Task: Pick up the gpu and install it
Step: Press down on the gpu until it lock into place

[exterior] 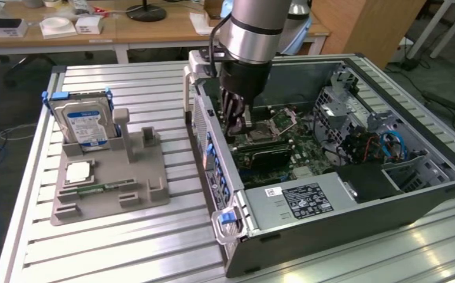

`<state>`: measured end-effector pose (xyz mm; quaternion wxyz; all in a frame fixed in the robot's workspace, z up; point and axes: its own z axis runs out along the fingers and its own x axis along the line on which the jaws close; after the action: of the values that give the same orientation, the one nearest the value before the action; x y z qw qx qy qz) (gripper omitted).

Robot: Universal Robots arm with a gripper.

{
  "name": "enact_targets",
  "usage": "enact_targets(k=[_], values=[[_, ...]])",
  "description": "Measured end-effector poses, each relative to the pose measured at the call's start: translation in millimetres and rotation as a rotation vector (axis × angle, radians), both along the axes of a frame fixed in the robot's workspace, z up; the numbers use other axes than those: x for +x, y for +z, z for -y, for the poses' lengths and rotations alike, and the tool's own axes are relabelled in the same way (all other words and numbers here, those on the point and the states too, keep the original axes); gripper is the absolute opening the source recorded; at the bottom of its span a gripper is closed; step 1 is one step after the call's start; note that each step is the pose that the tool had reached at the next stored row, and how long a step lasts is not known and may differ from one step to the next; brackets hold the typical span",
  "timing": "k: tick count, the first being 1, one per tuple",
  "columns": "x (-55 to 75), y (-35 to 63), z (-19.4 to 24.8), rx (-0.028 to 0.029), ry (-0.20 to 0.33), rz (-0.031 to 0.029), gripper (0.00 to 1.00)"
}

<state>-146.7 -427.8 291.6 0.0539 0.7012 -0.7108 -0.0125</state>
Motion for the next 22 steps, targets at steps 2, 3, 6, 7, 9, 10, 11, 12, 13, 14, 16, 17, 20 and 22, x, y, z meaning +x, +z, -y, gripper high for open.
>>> enact_targets(k=[2, 3, 6, 7, 9, 10, 11, 12, 13, 14, 16, 17, 20, 22], values=[[-0.5, -0.4, -1.2, 0.0, 0.0, -0.0001, 0.1], [-0.5, -0.5, -1.3, 0.0001, 0.0, 0.0, 0.1], [-0.9, -0.5, -1.2, 0.0, 0.0, -0.0001, 0.1], [-1.1, -0.5, -0.9, 0.0, 0.0, 0.0, 0.1], [-1.5, -0.5, -0.6, 0.0, 0.0, 0.0, 0.1], [-1.6, -0.6, -0.5, 0.0, 0.0, 0.0, 0.1], [-1.7, -0.6, -0.4, 0.0001, 0.001, -0.0001, 0.1], [-1.8, -0.6, -0.3, 0.0, 0.001, -0.0001, 0.1], [-1.9, -0.6, 0.0, 0.0, 0.001, -0.0001, 0.1], [-2.0, -0.6, 0.4, 0.0002, 0.001, -0.0001, 0.1], [-2.0, -0.6, 1.6, -0.0002, 0.003, 0.0, 0.1], [-2.1, -0.6, 2.0, -0.0001, 0.003, 0.0, 0.1], [-2.1, -0.6, 2.1, -0.0001, 0.003, -0.0001, 0.1], [-2.2, -0.6, 2.2, 0.0001, 0.004, 0.0, 0.1]])
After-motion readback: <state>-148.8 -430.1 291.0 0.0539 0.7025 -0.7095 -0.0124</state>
